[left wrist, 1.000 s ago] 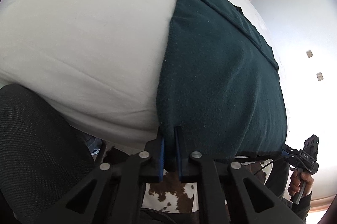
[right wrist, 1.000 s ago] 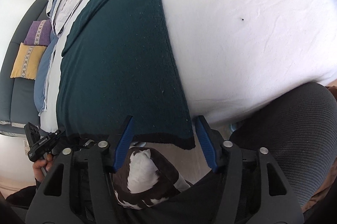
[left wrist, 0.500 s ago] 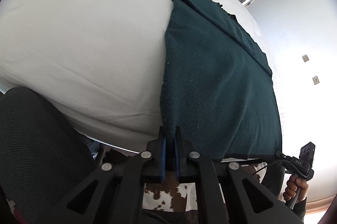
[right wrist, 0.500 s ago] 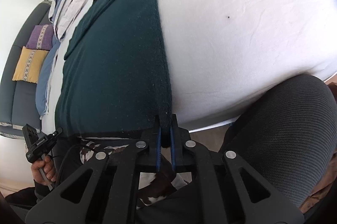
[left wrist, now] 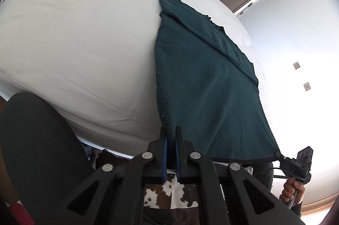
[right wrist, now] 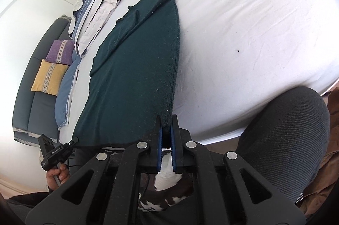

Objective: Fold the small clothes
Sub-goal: 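Lift the hem with both grippers and fold it toward the collar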

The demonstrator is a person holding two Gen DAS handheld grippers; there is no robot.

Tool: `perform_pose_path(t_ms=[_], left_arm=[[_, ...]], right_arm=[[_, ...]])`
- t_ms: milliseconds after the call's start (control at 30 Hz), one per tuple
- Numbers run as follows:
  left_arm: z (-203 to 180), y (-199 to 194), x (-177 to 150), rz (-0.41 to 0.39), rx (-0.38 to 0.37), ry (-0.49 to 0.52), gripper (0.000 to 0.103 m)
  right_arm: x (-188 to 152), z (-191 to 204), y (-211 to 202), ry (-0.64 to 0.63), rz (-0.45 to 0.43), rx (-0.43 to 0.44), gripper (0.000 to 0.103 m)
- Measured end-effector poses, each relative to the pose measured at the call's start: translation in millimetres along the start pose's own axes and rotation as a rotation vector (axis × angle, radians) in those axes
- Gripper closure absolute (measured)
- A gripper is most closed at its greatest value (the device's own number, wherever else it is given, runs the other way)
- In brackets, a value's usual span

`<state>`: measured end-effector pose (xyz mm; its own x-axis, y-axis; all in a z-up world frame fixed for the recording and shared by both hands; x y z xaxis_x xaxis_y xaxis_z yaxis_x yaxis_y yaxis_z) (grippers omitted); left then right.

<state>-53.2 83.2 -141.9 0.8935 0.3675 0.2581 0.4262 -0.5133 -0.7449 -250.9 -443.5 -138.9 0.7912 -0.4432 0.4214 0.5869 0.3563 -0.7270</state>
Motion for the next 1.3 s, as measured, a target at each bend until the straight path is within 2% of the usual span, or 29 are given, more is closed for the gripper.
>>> perform_pose_path(t_ms=[100, 267, 567, 733, 867, 1167, 1300], left_arm=[[-4, -3, 3, -0.001, -0.037, -0.026, 0.096], [-18, -11, 14, -0.02, -0.113, -0.058, 0.096], [-48, -15, 59, -0.08, -0.208, -0.095, 0.096], [-67, -10, 100, -0.105, -0.279, -0.127, 0.096], [-81, 0, 139, -0.122, -0.307, -0.143, 0.096], [-98, 53, 232, -0.124, -0.309, -0.185, 0.096], [-103, 85, 271, -0.116, -0.293, -0.196, 0.096]], right_arm=[[5, 6, -2, 0.014, -0.019, 0.035, 0.098], [34, 25, -8, 0.015, -0.073, 0.108, 0.098], [117, 58, -15, 0.057, -0.196, 0.246, 0.098], [167, 69, -9, 0.037, -0.229, 0.246, 0.098], [216, 71, 7, 0.05, -0.255, 0.244, 0.098], [333, 58, 70, 0.099, -0.29, 0.215, 0.098], [373, 52, 110, 0.097, -0.286, 0.167, 0.098]])
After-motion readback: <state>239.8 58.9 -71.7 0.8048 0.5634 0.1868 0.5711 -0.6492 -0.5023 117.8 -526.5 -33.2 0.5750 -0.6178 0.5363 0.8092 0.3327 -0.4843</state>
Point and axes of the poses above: each gripper's, at about its wrist camera, not at the fingertips, and y roughly the way its jaws point, z to its left, x to its top, the point moved 8 cm from there along y, roughly the way its jaws point, and after that the axes turned 10 degrees about -y, right-handed, at the moved point
